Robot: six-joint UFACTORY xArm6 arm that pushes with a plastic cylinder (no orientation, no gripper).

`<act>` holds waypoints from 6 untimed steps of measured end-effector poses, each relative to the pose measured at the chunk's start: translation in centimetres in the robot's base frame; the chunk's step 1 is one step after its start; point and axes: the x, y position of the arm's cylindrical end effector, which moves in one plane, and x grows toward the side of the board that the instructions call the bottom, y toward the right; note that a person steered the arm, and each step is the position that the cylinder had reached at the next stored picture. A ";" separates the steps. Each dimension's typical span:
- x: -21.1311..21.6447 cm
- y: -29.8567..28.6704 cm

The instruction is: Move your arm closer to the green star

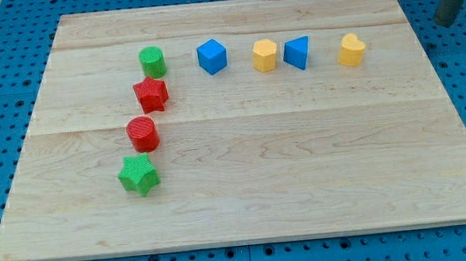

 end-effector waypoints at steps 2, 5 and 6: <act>7.0 -0.2; 18.8 -20.5; 22.2 -30.6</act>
